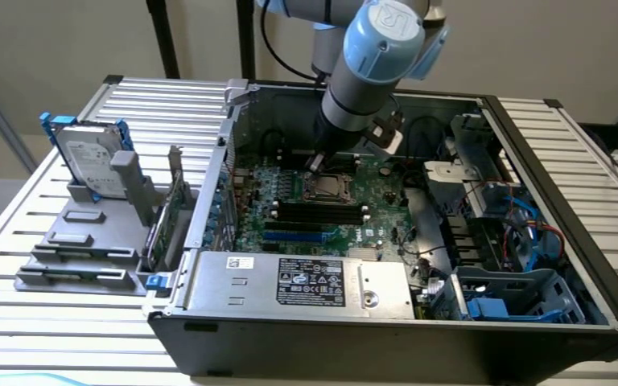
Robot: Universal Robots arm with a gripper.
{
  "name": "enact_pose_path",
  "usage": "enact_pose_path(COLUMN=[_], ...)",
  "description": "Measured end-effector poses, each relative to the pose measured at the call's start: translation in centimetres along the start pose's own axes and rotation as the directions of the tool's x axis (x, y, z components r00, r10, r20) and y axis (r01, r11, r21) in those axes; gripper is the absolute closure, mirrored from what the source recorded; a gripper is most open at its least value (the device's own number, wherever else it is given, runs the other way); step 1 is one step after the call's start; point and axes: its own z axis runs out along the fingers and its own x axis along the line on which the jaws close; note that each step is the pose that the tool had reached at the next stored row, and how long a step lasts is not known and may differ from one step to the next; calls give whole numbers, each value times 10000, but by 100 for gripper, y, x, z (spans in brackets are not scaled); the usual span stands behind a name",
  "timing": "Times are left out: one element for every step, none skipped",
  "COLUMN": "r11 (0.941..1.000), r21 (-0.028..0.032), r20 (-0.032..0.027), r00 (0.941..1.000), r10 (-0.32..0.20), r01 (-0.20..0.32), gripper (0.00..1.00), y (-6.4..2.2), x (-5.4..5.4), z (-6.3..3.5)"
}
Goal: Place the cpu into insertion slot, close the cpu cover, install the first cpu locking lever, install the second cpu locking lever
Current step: 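Install the first cpu locking lever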
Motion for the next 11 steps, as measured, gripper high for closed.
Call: enact_pose_path(r11=[10000,10000,10000,10000,10000,10000,10000,10000,10000,10000,10000], r21=[-6,-12,-17,-21,-25,-29,-32,-35,-38,-40,-42], r20=[9,18,28,36,44,49,54,59,61,62,65], r00=[10000,10000,10000,10000,10000,10000,10000,10000,10000,10000,10000], r10=[2,4,6,7,8,8,10,13,15,18,19], r01=[-2,-4,-6,-7,-8,-8,-10,-13,-15,-18,-19], gripper=[89,89,89,89,89,89,89,89,89,89,89], y=[3,5,6,7,7,7,8,8,8,8,10], x=[1,1,1,3,6,10,14,19,23,27,32], z=[3,5,6,7,8,9,10,12,13,15,16])
